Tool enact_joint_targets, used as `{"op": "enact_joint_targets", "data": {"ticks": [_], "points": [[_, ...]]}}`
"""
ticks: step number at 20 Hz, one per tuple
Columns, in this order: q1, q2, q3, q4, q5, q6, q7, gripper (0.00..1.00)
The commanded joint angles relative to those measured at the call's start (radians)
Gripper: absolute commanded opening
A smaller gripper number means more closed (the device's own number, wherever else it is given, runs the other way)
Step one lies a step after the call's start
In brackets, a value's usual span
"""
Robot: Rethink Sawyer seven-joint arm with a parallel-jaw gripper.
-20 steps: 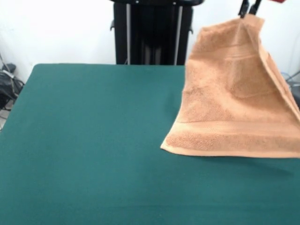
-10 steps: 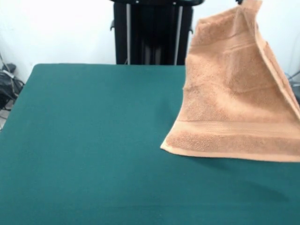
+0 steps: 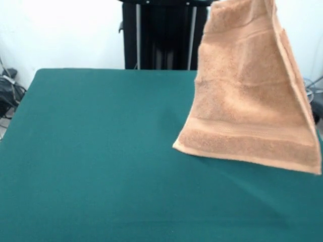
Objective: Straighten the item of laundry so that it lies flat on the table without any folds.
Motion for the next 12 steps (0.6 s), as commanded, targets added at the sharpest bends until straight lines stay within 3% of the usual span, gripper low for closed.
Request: {"op": "enact_joint_targets", "data": {"ticks": [1,6,12], "points": [[-0.028,0.026,-0.006,0.064,-0.012,0.036,0.192,0.0],[-0.044,0.06,0.005,0.015,-0.022,0.039,0.19,0.0],[-0.038,0.036,0.004,0.054,-0.017,0.016,0.168,0.0]]}}
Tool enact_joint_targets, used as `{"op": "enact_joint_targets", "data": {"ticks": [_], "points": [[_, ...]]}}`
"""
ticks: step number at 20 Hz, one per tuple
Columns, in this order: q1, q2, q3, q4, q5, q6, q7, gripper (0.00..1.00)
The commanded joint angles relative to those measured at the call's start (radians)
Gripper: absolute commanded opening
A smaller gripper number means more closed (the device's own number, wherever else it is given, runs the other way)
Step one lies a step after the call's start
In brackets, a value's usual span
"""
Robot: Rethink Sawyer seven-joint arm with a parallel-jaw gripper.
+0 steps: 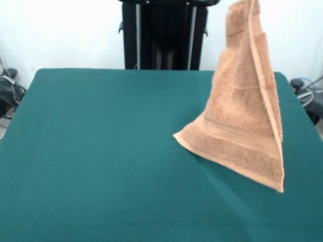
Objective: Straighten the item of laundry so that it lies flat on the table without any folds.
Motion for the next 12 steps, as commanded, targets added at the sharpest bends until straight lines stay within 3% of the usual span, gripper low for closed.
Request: {"op": "enact_joint_targets", "data": {"ticks": [1,12], "points": [[-0.012,0.011,0.005,0.071,-0.018,0.018,0.168,0.0],[-0.005,0.007,-0.004,0.08,-0.028,0.01,0.169,0.0]]}}
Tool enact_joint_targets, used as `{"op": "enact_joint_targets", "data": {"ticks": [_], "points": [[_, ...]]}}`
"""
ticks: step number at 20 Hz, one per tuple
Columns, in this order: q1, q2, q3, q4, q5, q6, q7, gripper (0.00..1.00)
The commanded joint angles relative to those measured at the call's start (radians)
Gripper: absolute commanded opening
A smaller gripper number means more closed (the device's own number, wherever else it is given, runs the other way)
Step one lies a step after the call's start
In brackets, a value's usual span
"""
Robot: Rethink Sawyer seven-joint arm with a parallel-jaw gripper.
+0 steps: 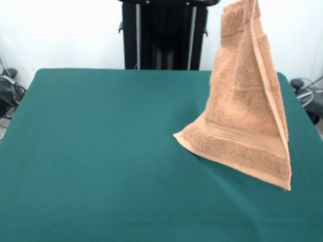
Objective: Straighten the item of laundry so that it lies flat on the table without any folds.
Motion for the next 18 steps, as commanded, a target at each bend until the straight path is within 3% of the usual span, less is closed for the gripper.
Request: {"op": "enact_joint_targets", "data": {"ticks": [1,18], "points": [[-0.01,0.011,-0.002,0.071,-0.03,0.011,0.167,0.0],[0.01,0.012,0.003,0.11,-0.01,-0.055,0.185,0.0]]}}
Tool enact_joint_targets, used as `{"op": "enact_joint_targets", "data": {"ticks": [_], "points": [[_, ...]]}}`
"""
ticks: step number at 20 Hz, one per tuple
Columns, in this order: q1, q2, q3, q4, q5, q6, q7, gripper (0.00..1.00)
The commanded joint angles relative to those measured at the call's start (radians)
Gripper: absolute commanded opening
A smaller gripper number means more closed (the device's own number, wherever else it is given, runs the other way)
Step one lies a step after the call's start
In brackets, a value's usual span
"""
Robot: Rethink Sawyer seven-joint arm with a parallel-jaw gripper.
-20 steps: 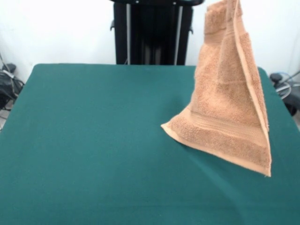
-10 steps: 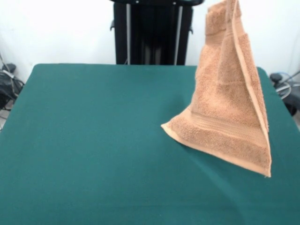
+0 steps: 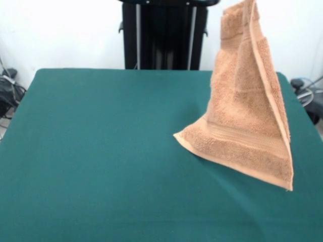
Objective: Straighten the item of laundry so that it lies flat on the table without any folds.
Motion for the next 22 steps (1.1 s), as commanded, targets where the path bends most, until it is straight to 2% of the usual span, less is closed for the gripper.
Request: {"op": "enact_joint_targets", "data": {"ticks": [1,15,22], "points": [[0.011,0.003,0.004,0.109,-0.01,-0.058,0.185,0.0],[0.021,0.01,0.017,0.14,0.013,-0.101,0.189,0.0],[0.015,0.004,0.01,0.129,-0.009,-0.084,0.169,0.0]]}}
